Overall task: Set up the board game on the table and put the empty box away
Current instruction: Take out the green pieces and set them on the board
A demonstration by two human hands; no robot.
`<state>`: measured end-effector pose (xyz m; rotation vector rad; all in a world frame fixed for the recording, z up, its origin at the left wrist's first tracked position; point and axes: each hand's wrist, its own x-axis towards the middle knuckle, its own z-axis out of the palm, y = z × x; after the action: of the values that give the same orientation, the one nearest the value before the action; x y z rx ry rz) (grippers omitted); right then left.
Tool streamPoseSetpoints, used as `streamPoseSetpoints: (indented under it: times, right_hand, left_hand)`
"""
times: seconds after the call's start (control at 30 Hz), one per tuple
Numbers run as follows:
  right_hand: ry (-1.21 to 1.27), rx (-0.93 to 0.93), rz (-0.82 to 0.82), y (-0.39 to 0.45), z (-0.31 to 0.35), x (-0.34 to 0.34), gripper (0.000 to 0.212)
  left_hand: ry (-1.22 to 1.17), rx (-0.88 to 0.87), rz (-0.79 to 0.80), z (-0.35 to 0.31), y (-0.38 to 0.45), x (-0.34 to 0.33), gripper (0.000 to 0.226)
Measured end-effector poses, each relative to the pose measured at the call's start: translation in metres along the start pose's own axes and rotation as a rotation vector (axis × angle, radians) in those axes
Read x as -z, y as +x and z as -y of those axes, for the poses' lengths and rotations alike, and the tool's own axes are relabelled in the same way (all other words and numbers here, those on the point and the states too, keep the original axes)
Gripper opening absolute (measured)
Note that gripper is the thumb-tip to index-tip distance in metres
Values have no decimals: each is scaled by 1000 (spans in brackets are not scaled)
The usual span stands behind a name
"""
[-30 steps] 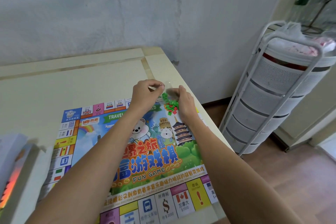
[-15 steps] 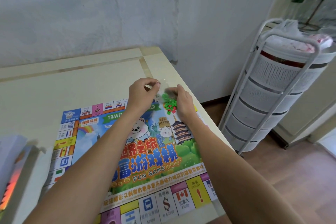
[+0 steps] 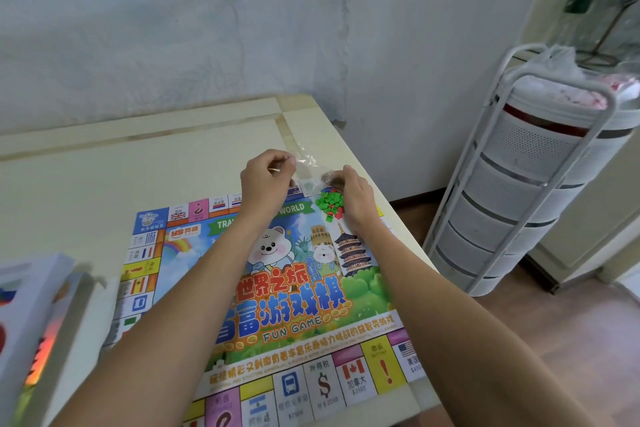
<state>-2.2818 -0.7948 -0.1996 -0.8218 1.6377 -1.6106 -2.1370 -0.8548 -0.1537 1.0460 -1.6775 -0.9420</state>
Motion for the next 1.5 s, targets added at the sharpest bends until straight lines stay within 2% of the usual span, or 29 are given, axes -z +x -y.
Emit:
streamPoseSetpoints:
  times: [0.17,0.3,0.37,0.43,0.57,0.63,0.7,0.8,0.93,1.0,1.2,1.33,1.5]
  right_hand:
    - [-235,219,-29,-12,33,-6,38]
    - [-79,185,125,-35,48,-25,33]
    - [-117,207,210,-49,51,-37,30]
    - [-119,239,214,-60,55,-46,23]
    - [-84,281,150,-75,63,-70,8]
    - [-118,299,150,-83,64,-88,10]
    - [-195,329,152,-92,64,-103,12]
    - [-394,442,251,-108,68,-131,16]
    - [-510,556,408,-127,75,-170,18]
    - [-513,602,434,-137,79,-188,18]
    - [-390,573,525,-160,90,-245,14]
    - [-401,570,680,-182,96,-291,9]
    - [-448,523,674,-205,93,-348,14]
  left_hand:
    - [-55,63,-30,-7,-14,22,10]
    - [-193,120,-101,-14,-21,42,9]
    - [-236,127,-117,-17,-28,58,10]
    - [-237,122,-128,-18,-33,72,7]
    - [-177,140,-187,-16,-49,110,9]
    - [-169,170,-170,-10,-57,134,5]
    - [-145,169,-132,-5,-63,153,14]
    - [-47,76,-111,-5,-69,189,25]
    - [120,-29,-68,-11,-68,230,6]
    - [146,-34,-90,-7,-68,251,11]
    - [271,-40,-191,5,-80,312,15]
    - [331,-20,-220,12,-94,356,14]
    - [408,48,-262,23,-109,400,17]
